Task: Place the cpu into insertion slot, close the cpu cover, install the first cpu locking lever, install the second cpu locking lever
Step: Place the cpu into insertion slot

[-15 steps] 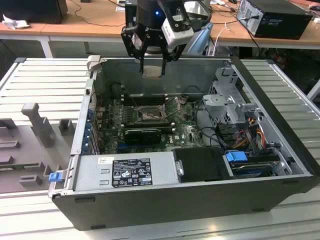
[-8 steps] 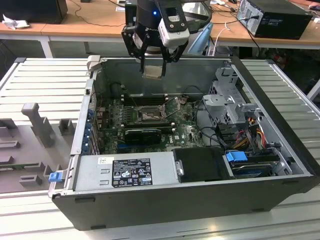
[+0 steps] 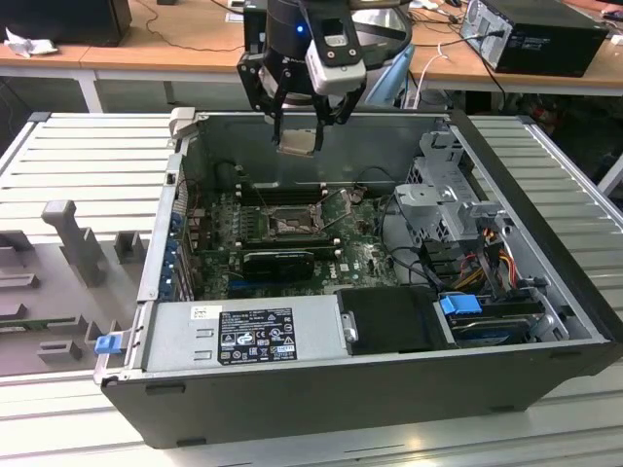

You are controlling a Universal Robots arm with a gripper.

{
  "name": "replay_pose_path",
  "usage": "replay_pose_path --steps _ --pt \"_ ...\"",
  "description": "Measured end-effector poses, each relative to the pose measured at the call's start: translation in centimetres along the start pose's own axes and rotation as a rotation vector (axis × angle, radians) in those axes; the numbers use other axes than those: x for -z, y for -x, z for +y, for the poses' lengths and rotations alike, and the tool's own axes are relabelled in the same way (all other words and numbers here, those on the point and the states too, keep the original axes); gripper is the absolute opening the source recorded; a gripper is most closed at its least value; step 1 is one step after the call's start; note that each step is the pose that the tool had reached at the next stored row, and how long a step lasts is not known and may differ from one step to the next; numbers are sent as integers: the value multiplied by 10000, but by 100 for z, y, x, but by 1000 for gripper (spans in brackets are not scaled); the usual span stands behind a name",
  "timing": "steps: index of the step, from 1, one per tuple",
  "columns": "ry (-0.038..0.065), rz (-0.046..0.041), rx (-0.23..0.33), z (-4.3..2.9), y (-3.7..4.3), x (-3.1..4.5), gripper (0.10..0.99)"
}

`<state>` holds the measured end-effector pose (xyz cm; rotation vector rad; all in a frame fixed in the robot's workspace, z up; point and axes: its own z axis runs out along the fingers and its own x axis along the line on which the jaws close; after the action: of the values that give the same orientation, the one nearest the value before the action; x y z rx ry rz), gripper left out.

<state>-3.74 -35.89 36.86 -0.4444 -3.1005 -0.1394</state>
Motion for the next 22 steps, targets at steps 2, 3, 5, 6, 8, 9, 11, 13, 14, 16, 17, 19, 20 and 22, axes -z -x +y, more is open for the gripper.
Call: replay_pose_path --steps 2,3,5,6,8,9,11,13,14,16,17,19,20,22 --pt "4 -20 -224 0 0 -2 533" --pt "7 -33 -380 0 0 -2 533" --pt "12 -55 -626 0 0 -3 533" --pt "16 -73 -829 0 0 -4 533" --pt "19 -88 -1001 0 0 -4 533" --pt "21 -99 -1132 0 0 -5 533" --pt "24 -116 -1314 0 0 -5 533" --pt "29 -136 -1553 0 0 -6 533" --pt "30 -144 -1641 0 0 -6 533" --pt "33 -166 -1878 -1 0 -6 533" --pt "37 -188 -2134 0 0 -7 533" --pt "44 -221 -2514 -1 0 -9 533" --pt "47 -236 -2683 -1 1 -9 533" --pt "54 -262 -2981 -1 1 -11 533"
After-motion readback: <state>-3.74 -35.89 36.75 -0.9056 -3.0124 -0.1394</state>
